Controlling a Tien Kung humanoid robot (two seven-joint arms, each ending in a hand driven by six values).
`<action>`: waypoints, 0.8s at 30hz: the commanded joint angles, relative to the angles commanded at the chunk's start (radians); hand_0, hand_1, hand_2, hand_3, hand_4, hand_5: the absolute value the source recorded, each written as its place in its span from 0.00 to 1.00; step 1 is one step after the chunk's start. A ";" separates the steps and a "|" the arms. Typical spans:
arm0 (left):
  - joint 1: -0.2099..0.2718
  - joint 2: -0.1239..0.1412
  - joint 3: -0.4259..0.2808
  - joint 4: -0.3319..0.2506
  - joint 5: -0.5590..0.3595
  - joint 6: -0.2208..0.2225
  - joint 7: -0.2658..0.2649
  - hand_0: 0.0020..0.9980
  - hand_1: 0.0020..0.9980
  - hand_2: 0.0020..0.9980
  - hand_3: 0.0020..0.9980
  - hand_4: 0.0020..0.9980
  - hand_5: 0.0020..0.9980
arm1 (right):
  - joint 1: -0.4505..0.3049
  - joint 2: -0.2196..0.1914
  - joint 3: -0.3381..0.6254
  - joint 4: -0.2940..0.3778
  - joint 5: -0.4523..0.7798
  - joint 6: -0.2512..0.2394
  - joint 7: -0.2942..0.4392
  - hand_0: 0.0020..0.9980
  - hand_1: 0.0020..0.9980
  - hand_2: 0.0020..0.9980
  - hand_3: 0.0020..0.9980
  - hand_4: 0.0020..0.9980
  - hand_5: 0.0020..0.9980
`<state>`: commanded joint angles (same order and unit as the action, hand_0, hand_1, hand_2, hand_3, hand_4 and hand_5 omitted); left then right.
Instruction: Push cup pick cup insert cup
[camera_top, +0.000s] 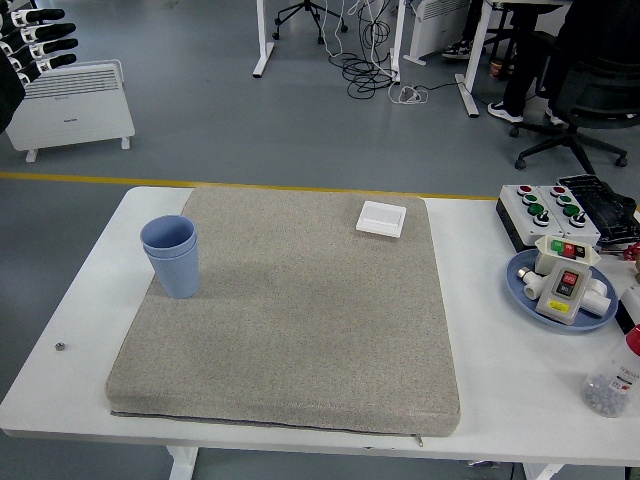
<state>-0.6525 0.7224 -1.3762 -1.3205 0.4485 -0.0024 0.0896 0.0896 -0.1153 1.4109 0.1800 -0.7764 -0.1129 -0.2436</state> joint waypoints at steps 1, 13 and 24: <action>0.040 -0.005 -0.044 -0.013 -0.041 -0.007 0.003 0.76 0.78 0.83 0.75 0.64 1.00 | 0.000 0.000 0.001 0.000 -0.001 0.000 0.000 0.75 0.62 0.60 0.59 0.13 0.60; 0.398 -0.235 -0.402 -0.042 -0.089 -0.082 -0.048 0.77 0.79 0.84 0.76 0.66 1.00 | -0.006 0.007 0.013 0.000 -0.012 0.002 0.000 0.75 0.62 0.60 0.59 0.12 0.60; 0.560 -0.412 -0.451 -0.031 -0.011 -0.147 0.000 0.81 0.81 0.86 0.78 0.68 1.00 | -0.016 0.006 0.026 0.000 -0.035 0.003 -0.001 0.75 0.62 0.60 0.59 0.12 0.59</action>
<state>-0.0929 0.3104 -1.8273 -1.3519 0.4373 -0.1499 0.0894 0.0734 -0.1097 1.4371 0.1800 -0.8112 -0.1101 -0.2447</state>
